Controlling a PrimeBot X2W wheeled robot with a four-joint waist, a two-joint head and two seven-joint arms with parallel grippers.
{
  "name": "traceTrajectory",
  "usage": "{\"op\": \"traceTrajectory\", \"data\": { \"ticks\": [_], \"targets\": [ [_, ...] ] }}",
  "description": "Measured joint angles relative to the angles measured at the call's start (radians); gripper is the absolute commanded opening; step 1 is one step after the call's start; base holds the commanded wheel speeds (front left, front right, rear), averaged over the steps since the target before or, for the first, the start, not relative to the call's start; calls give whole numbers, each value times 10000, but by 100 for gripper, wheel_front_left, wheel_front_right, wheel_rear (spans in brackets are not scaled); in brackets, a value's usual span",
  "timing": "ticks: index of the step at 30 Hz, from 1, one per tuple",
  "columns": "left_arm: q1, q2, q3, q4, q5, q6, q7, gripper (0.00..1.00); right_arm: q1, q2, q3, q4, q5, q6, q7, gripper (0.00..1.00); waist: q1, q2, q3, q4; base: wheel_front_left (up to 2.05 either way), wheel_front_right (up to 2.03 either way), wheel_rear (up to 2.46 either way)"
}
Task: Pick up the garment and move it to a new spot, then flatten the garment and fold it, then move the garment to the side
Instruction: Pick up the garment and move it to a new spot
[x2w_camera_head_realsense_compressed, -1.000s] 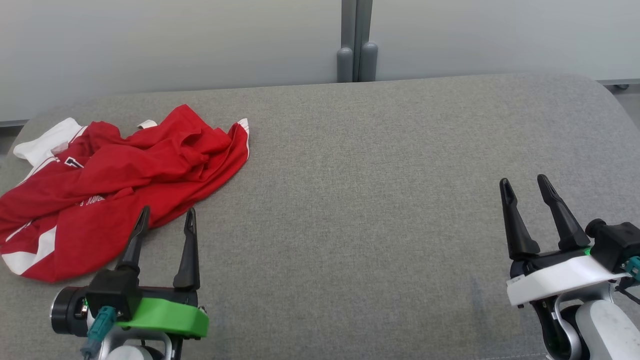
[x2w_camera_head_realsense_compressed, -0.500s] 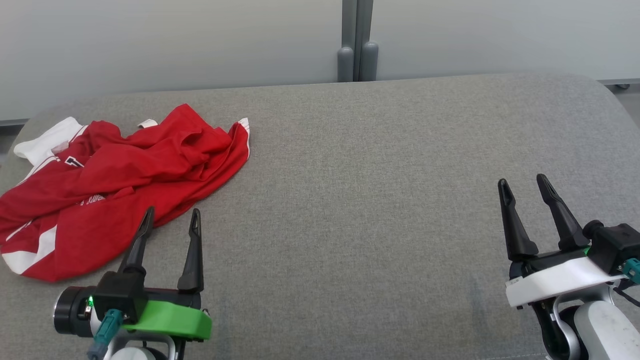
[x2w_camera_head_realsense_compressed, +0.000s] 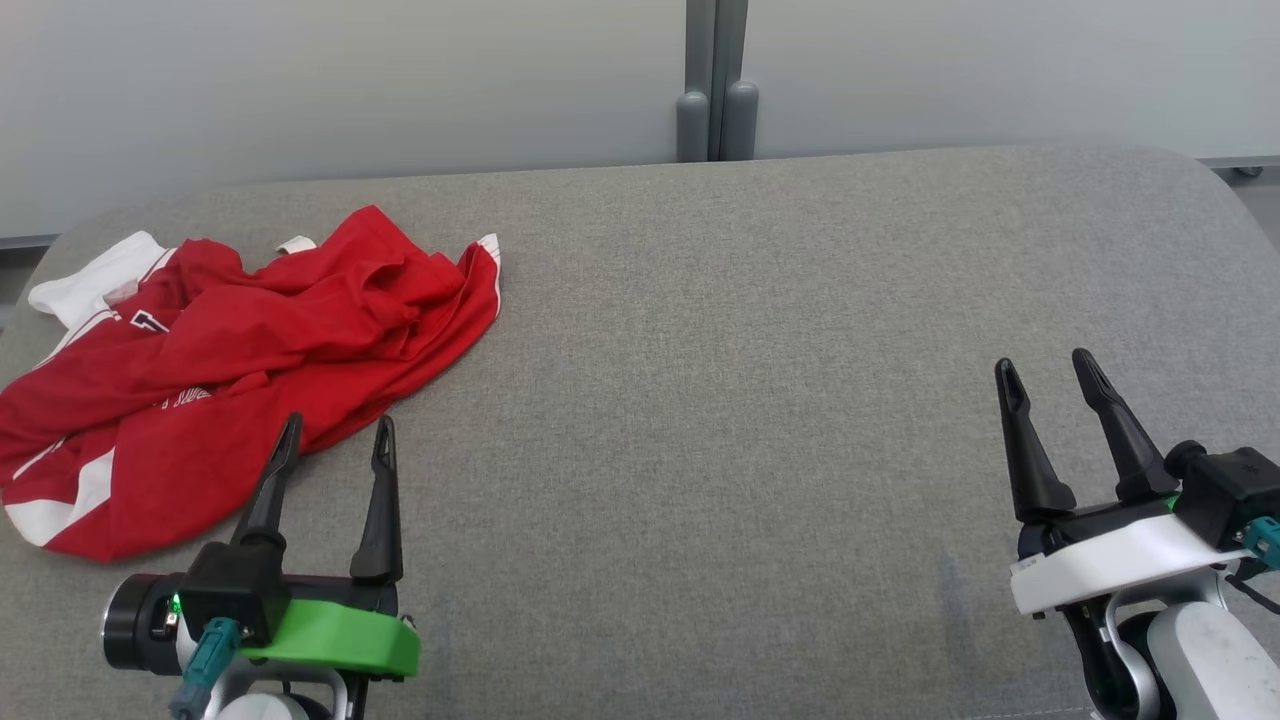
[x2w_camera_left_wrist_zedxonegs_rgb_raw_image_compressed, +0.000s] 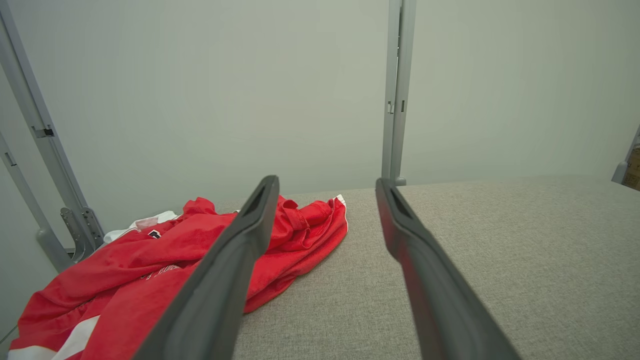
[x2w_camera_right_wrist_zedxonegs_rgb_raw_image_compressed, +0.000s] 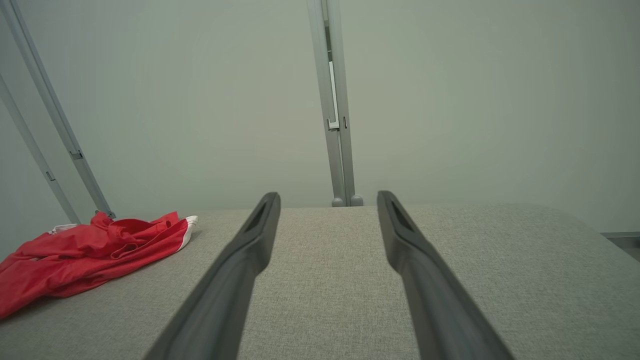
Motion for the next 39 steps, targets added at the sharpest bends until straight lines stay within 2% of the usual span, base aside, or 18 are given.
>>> {"op": "traceTrajectory", "data": {
  "ticks": [9,17,39],
  "targets": [
    [2,-46,-13,61,0,-104,0,100,7,4,-59,-8,0,10,-2,100,0,0,32,124,0,0,0],
    [0,-169,-6,130,0,-182,0,100,17,2,-61,-15,0,94,-2,100,0,0,100,508,0,0,0],
    [-1,-257,192,393,-65,-234,0,100,222,-17,-56,-61,0,362,-2,100,0,0,107,2267,0,0,0]
  ]
}}
